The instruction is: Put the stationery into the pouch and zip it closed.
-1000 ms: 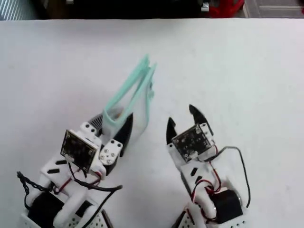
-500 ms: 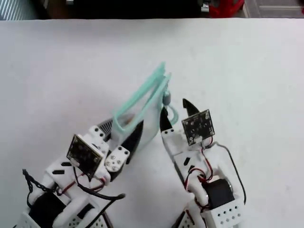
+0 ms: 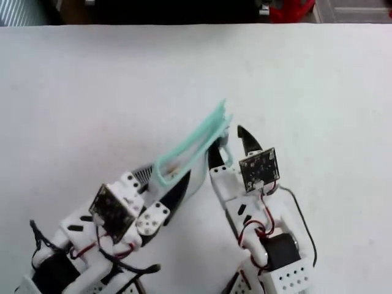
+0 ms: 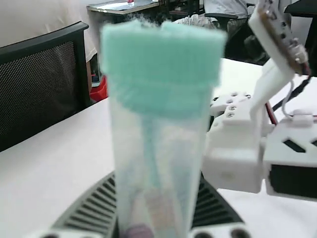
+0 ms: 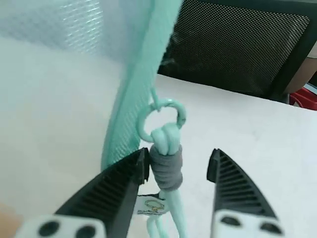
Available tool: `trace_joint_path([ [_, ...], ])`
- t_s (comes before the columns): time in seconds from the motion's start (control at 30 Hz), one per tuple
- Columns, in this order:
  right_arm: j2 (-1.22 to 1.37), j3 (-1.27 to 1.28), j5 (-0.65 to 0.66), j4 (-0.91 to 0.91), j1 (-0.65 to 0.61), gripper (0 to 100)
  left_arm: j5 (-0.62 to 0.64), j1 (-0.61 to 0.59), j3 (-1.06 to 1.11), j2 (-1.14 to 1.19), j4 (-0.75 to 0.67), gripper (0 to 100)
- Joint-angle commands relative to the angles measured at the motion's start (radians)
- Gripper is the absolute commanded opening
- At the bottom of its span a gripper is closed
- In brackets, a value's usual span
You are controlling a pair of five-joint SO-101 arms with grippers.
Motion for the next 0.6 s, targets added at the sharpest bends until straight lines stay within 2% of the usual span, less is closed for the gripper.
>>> trace_joint_path([
  [0.0,-0.004,-0.003,0.02,-0.027,-0.002,16.6,0.011,0.071,-0.061,-0.113,0.018,2],
  [0.33,-0.002,0.052,0.026,-0.09,-0.01,13.9,0.015,0.076,-0.057,-0.111,0.02,2],
  [0.47,-0.012,0.052,0.028,-0.087,-0.002,1.2,0.011,0.07,-0.055,-0.111,0.02,2],
  [0.57,-0.012,0.055,0.028,-0.082,-0.002,3.6,0.009,0.068,-0.055,-0.111,0.034,2],
])
